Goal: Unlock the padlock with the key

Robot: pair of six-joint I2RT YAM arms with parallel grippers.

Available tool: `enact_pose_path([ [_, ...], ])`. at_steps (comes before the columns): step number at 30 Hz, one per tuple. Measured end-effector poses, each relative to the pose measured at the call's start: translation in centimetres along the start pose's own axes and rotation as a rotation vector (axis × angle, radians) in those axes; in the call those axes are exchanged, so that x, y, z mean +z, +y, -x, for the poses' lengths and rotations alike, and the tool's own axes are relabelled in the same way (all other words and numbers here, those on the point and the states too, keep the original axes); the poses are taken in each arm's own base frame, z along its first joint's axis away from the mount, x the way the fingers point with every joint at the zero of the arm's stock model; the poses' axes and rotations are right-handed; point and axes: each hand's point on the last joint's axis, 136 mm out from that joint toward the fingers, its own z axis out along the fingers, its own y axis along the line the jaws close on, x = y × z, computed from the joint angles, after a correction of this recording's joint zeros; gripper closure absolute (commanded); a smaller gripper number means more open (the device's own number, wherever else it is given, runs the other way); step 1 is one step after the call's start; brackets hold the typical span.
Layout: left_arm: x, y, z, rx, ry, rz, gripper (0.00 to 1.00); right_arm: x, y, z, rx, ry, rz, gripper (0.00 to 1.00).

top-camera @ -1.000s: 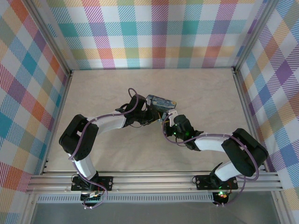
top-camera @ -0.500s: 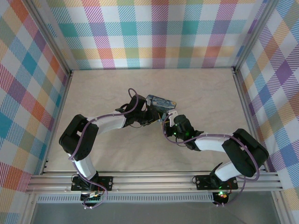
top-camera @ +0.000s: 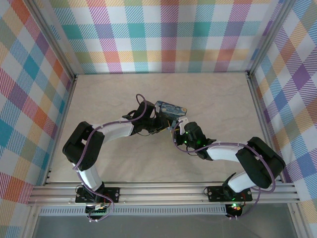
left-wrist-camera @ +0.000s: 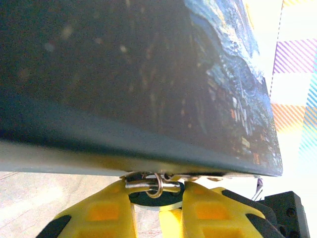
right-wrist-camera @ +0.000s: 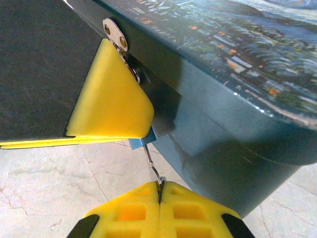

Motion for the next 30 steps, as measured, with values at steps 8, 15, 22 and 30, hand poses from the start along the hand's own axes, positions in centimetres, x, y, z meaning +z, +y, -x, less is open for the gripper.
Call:
enact_pose_path([
  [8,-0.01,0.27,0.10,-0.018,-0.006,0.012,0.87,0.39,0.01,-0.02,-0.015,-0.007,0.004,1.00],
  [15,-0.02,0.46,0.35,-0.029,-0.021,0.023,0.87,0.78,0.15,-0.01,0.000,-0.015,0.015,1.00],
  [22,-0.04,0.46,0.41,-0.044,-0.025,0.024,0.87,0.79,0.27,0.04,0.023,-0.013,0.023,1.00],
  [30,-0.04,0.49,0.40,-0.050,-0.026,0.024,0.87,0.79,0.28,0.05,0.024,-0.013,0.024,1.00],
])
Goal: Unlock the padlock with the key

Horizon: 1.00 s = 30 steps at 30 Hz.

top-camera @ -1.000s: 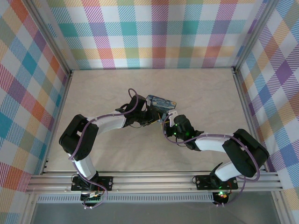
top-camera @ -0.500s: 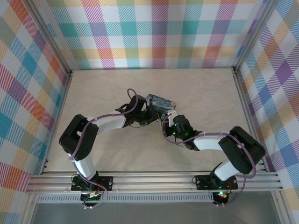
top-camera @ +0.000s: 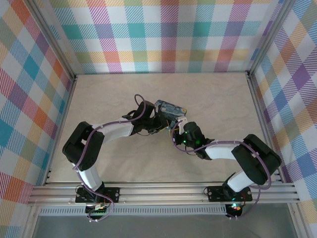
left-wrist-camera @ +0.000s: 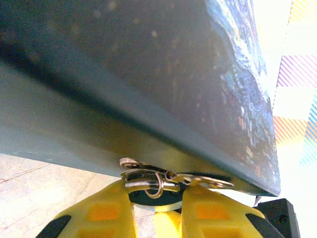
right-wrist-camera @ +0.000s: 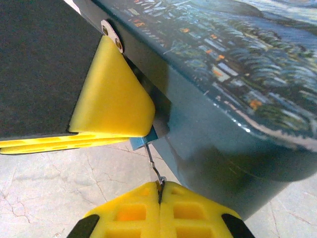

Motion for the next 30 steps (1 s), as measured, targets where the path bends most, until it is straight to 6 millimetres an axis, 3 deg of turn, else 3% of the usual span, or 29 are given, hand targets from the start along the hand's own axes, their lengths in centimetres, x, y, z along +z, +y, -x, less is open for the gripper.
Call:
enact_pose_path([
  [30,-0.2,-0.2,0.8,-0.015,-0.040,0.001,0.87,0.5,-0.1,1.0,-0.075,-0.029,0.027,1.00],
])
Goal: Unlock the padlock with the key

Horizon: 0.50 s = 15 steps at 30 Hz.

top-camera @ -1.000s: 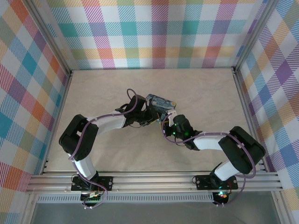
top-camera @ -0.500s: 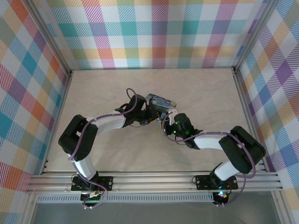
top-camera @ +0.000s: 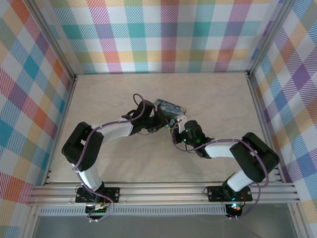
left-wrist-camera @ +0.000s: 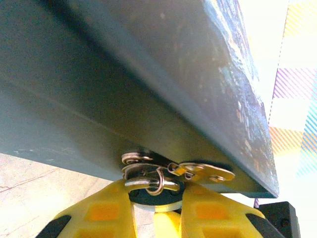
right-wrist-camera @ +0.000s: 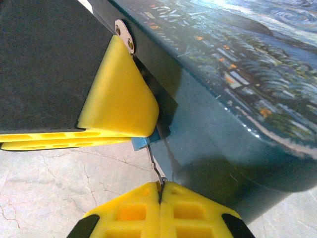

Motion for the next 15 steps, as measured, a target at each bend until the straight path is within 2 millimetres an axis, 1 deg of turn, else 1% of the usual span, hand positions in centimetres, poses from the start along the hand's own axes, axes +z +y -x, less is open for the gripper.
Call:
enact_pose_path([
  [9,0.00,0.07,0.02,-0.008,-0.001,0.003,0.87,-0.04,0.05,-0.15,0.042,0.010,0.010,1.00],
  [15,0.01,-0.10,-0.23,-0.007,0.012,-0.005,0.87,-0.57,0.13,-0.07,0.075,0.020,0.007,1.00],
])
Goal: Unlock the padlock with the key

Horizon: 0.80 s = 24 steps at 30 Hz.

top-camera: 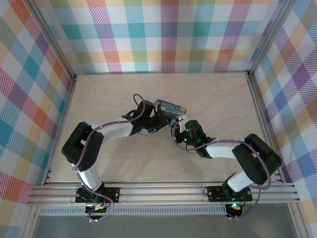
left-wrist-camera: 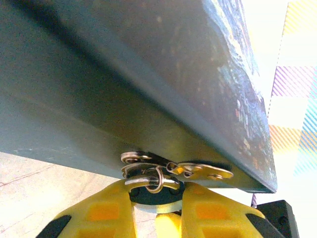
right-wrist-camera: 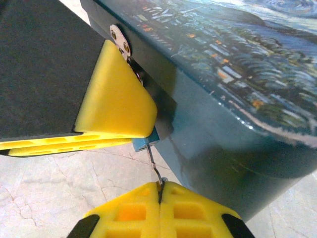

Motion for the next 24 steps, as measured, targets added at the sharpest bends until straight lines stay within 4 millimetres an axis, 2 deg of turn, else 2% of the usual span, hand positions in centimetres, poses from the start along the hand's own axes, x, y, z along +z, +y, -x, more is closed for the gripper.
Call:
enact_pose_path([
  [15,0.01,-0.16,-0.18,0.001,0.009,-0.007,0.87,-0.25,0.13,-0.02,0.012,0.007,0.004,1.00],
  [24,0.01,0.01,0.06,-0.002,-0.005,0.002,0.87,0.31,0.05,0.08,0.024,0.000,0.023,1.00],
])
